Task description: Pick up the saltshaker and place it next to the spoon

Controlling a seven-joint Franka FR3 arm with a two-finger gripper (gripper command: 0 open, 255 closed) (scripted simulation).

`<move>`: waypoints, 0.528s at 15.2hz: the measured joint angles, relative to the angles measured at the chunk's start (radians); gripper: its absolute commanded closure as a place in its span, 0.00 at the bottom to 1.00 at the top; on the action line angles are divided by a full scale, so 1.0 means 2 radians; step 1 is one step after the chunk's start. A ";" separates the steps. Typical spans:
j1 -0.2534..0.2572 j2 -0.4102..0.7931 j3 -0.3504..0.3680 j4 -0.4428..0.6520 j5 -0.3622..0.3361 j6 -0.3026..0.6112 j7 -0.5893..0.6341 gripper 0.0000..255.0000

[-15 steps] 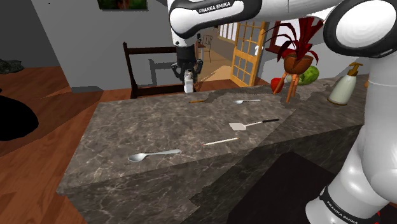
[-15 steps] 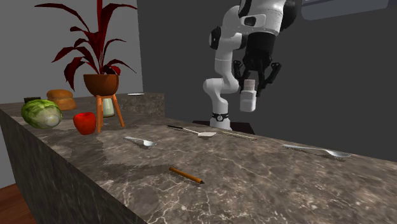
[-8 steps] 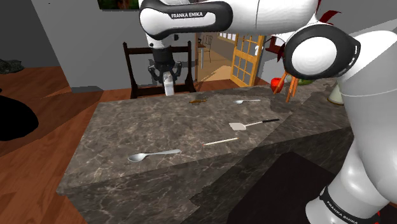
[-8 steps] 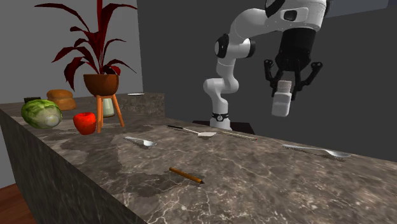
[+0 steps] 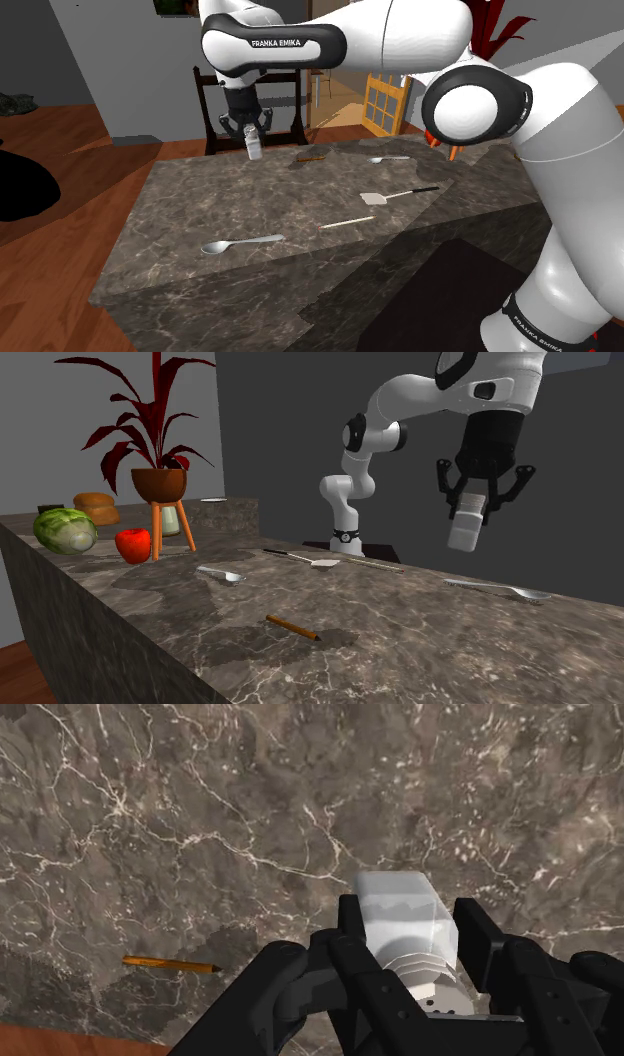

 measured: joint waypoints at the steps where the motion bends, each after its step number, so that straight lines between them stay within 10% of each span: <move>1: -0.001 -0.003 0.000 -0.013 0.000 0.009 0.001 1.00; 8: -0.003 -0.015 0.001 -0.082 -0.001 0.066 0.009 1.00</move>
